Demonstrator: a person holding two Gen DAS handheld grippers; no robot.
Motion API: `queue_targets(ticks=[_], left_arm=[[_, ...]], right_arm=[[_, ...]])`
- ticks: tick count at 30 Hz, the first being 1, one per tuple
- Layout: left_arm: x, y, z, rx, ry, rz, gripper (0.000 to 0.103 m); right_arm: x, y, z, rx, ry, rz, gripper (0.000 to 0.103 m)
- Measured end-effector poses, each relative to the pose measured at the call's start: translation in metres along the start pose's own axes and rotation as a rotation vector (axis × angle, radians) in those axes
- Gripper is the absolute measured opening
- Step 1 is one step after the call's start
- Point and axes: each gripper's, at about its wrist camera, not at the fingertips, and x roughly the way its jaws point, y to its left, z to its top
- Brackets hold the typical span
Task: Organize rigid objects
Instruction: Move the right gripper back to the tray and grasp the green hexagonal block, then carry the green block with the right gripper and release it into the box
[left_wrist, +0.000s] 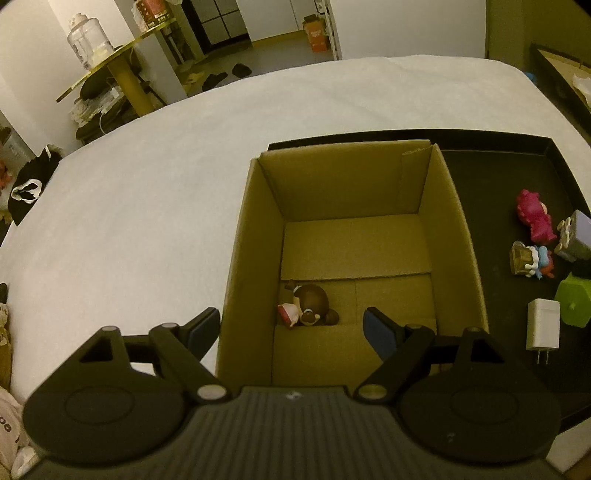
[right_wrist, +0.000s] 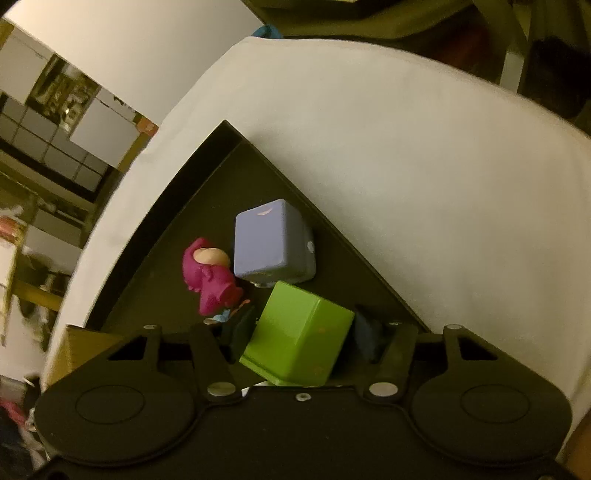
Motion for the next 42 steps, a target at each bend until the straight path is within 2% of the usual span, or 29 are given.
queue_targets(ticks=[3,7,12,20,34,42], left_arm=[[0.0,0.002,0.0,-0.005,0.0,-0.001,0.084],[-0.001,0.007,0.0,-0.027,0.003,-0.015,0.084],[-0.004,0.013,-0.002,-0.036,-0.012,-0.023,0.084],[-0.005,0.027,-0.006,-0.072,-0.023,-0.04,0.084],[0.0,0.053,-0.016,-0.164,-0.032,-0.083,0.083],[0.007,0.065,-0.023,-0.202,-0.035,-0.087,0.083]], right_arm=[[-0.003,0.001,-0.002,-0.008,0.0,0.003,0.054],[-0.015,0.001,-0.001,0.013,-0.006,0.071,0.053],[-0.027,0.009,-0.003,-0.028,-0.025,0.098,0.049],[-0.041,0.031,-0.007,-0.16,-0.103,0.099,0.049],[-0.046,0.078,-0.025,-0.388,-0.142,0.12,0.048],[-0.058,0.114,-0.043,-0.571,-0.17,0.178,0.049]])
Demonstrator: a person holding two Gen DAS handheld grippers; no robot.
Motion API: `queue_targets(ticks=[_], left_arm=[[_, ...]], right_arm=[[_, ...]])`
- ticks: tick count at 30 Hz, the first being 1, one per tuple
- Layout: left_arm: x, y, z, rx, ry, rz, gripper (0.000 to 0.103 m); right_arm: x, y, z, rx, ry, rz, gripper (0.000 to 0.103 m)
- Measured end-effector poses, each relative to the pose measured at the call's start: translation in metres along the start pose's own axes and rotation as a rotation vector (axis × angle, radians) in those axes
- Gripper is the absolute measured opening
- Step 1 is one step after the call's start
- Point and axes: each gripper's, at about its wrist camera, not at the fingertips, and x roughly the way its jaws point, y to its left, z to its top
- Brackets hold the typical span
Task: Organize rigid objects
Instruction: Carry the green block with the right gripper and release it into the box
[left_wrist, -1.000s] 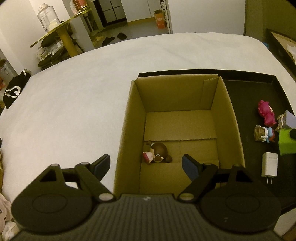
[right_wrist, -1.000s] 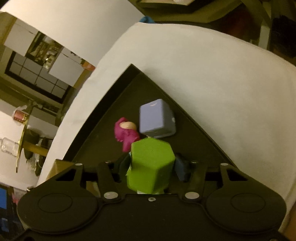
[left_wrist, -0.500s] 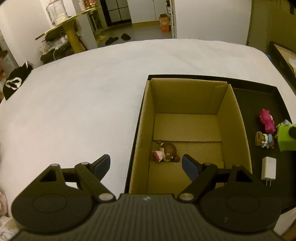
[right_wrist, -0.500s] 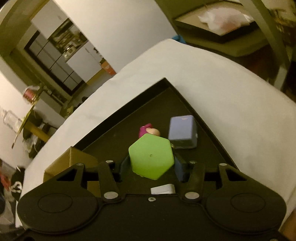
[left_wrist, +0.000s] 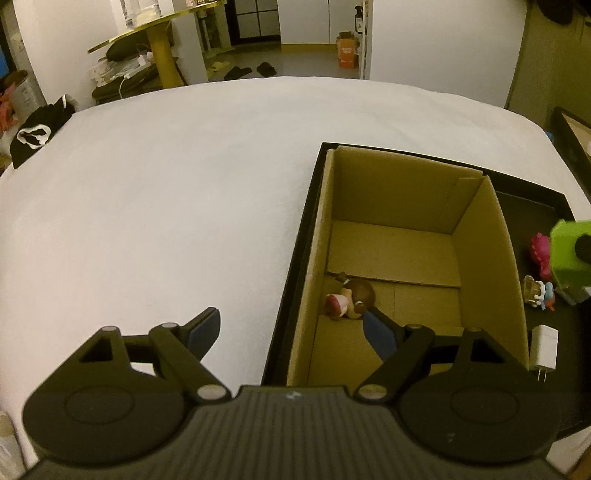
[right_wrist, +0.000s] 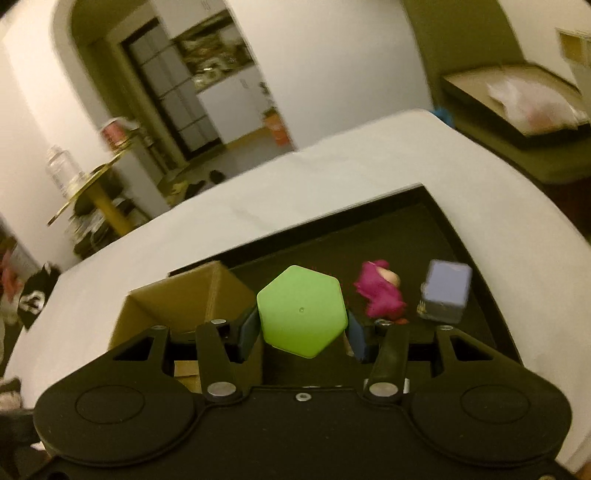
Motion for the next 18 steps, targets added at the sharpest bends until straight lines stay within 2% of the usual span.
queue_targets(ticks=[9,13,16,18], left_arm=[[0.005,0.01,-0.005,-0.018,0.003,-0.042,0.083],[0.008,0.014,-0.006,-0.025,0.0,-0.064,0.08],[0.01,0.017,-0.007,-0.036,-0.001,-0.09,0.072],[0.013,0.02,-0.009,-0.048,0.007,-0.12,0.055]], right_arm=[[0.003,0.05,0.008,-0.142,0.0,0.057,0.049],[0.011,0.067,0.009,-0.191,0.034,0.072,0.049],[0.017,0.08,0.007,-0.228,0.07,0.083,0.049],[0.021,0.09,0.006,-0.247,0.091,0.091,0.049]])
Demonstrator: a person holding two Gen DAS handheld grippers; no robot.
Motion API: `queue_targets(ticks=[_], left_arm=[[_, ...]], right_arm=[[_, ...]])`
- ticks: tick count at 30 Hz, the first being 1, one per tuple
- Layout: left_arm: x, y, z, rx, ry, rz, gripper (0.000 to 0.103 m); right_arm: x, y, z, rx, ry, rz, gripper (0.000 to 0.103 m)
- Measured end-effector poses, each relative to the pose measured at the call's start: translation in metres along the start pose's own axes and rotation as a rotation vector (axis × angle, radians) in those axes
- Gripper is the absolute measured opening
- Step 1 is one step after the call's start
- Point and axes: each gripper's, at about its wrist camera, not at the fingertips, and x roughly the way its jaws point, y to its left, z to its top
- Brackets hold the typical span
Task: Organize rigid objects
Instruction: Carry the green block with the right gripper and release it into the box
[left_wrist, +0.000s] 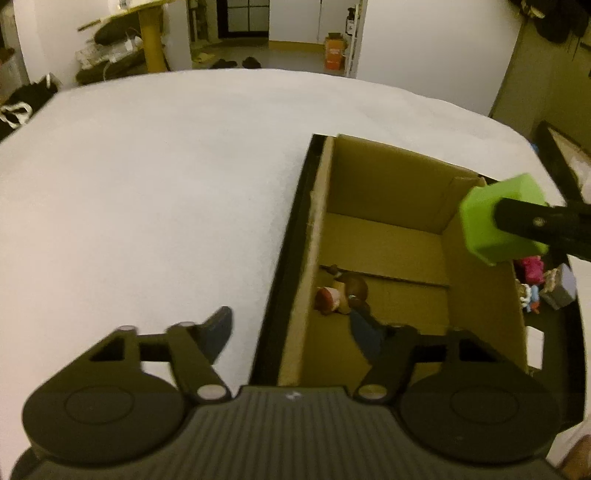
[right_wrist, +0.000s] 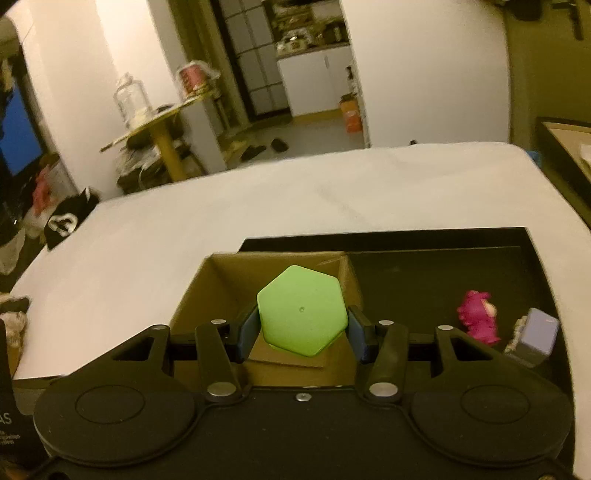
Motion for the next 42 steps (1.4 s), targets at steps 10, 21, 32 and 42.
queue_targets(ticks=[10,21,32,42], left_arm=[[0.007,0.013,-0.002,-0.064,0.021,-0.094,0.013],[0.009,0.019,-0.005,-0.08,0.016,-0.116,0.013],[0.007,0.018,-0.001,-0.078,0.025,-0.111,0.014],[0.006,0.008,0.002,-0.045,0.026,-0.044,0.017]], right_arm=[[0.016,0.036,0.004,-0.067,0.069,0.02,0.049],[0.023,0.055,0.01,-0.095,0.08,0.095,0.051],[0.0,0.038,0.003,-0.07,0.108,0.06,0.053],[-0.025,0.013,0.002,-0.005,0.065,-0.004,0.06]])
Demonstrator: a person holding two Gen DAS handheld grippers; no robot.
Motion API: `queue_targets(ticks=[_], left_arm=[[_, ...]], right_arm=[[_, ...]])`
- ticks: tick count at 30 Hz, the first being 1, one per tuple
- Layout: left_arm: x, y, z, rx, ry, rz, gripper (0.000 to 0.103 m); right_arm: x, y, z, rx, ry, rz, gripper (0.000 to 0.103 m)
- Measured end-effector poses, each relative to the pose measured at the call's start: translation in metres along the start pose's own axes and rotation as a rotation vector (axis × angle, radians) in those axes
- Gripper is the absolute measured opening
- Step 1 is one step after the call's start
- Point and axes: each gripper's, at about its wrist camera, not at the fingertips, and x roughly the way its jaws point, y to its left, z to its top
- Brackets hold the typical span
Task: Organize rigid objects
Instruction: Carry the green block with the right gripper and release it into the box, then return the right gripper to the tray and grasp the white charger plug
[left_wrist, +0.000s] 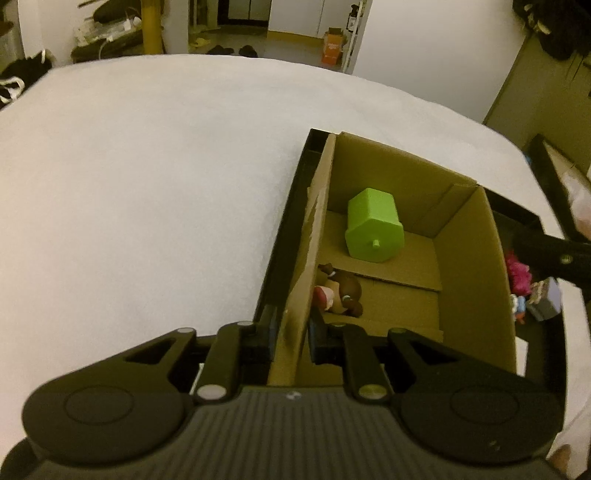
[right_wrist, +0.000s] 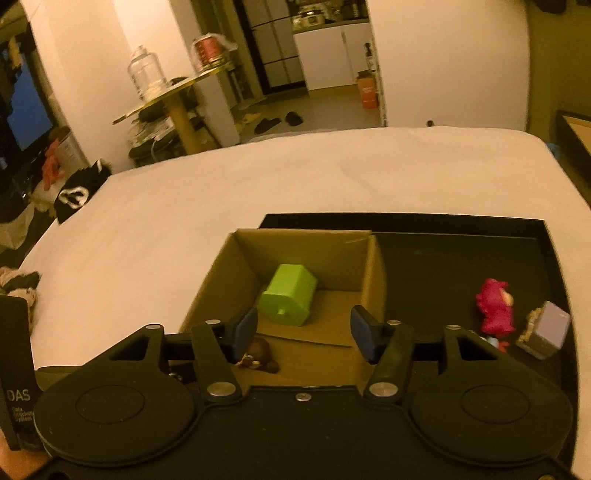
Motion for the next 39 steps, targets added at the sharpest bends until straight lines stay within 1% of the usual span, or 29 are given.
queue_targets(ticks=[1,3,4,5,6,7,8,9,12,13,14,15,16,17,18,21,24,26,31,35,39], left_arm=[[0.0,-0.001,0.0,0.005,0.002,0.007,0.018],[0.0,-0.005,0.002,0.019,0.005,0.029,0.019],[-0.001,-0.006,0.002,0.026,0.003,0.041,0.021],[-0.002,-0.008,0.002,0.033,-0.002,0.049,0.025],[-0.003,-0.009,0.003,0.039,-0.008,0.055,0.03],[-0.005,-0.01,0.003,0.043,-0.012,0.065,0.033],[-0.006,-0.01,0.003,0.045,-0.013,0.076,0.039],[-0.007,-0.011,0.003,0.048,-0.013,0.085,0.04],[-0.01,-0.014,0.004,0.064,-0.012,0.102,0.041],[-0.011,-0.015,0.004,0.065,-0.01,0.109,0.044],[-0.011,-0.017,0.005,0.067,-0.009,0.112,0.049],[-0.012,-0.019,0.006,0.07,-0.008,0.115,0.057],[-0.012,-0.021,0.007,0.074,-0.007,0.118,0.061],[-0.013,-0.024,0.008,0.084,-0.005,0.123,0.067],[-0.013,-0.027,0.008,0.093,-0.004,0.127,0.069],[-0.016,-0.035,0.01,0.118,-0.003,0.133,0.073],[-0.018,-0.043,0.011,0.14,-0.009,0.149,0.079],[-0.019,-0.048,0.012,0.153,-0.013,0.162,0.081],[-0.019,-0.061,0.011,0.199,-0.001,0.188,0.081],[-0.016,-0.068,0.012,0.198,0.008,0.215,0.082],[-0.012,-0.078,0.013,0.213,0.006,0.239,0.082]], right_arm=[[-0.002,-0.003,-0.001,0.003,-0.007,-0.014,0.062],[-0.006,-0.009,-0.002,0.017,-0.018,-0.038,0.071],[-0.007,-0.013,-0.004,0.023,-0.023,-0.046,0.073],[-0.008,-0.017,-0.005,0.028,-0.025,-0.053,0.078],[-0.008,-0.02,-0.006,0.032,-0.025,-0.061,0.081],[-0.01,-0.024,-0.009,0.037,-0.028,-0.067,0.083],[-0.011,-0.028,-0.01,0.044,-0.033,-0.07,0.084],[-0.012,-0.032,-0.012,0.056,-0.038,-0.073,0.086],[-0.014,-0.042,-0.017,0.087,-0.046,-0.079,0.087],[-0.015,-0.046,-0.019,0.097,-0.046,-0.08,0.087],[-0.015,-0.049,-0.02,0.105,-0.046,-0.083,0.087],[-0.016,-0.052,-0.022,0.115,-0.046,-0.086,0.088],[-0.016,-0.056,-0.023,0.126,-0.047,-0.09,0.089],[-0.016,-0.059,-0.025,0.135,-0.048,-0.095,0.09],[-0.015,-0.063,-0.026,0.147,-0.048,-0.107,0.09],[-0.015,-0.073,-0.03,0.179,-0.051,-0.116,0.091],[-0.013,-0.083,-0.035,0.212,-0.051,-0.13,0.093],[-0.011,-0.09,-0.039,0.232,-0.051,-0.143,0.093],[-0.009,-0.11,-0.054,0.296,-0.051,-0.19,0.094],[-0.002,-0.123,-0.067,0.345,-0.024,-0.215,0.094],[0.003,-0.128,-0.073,0.362,-0.001,-0.212,0.094]])
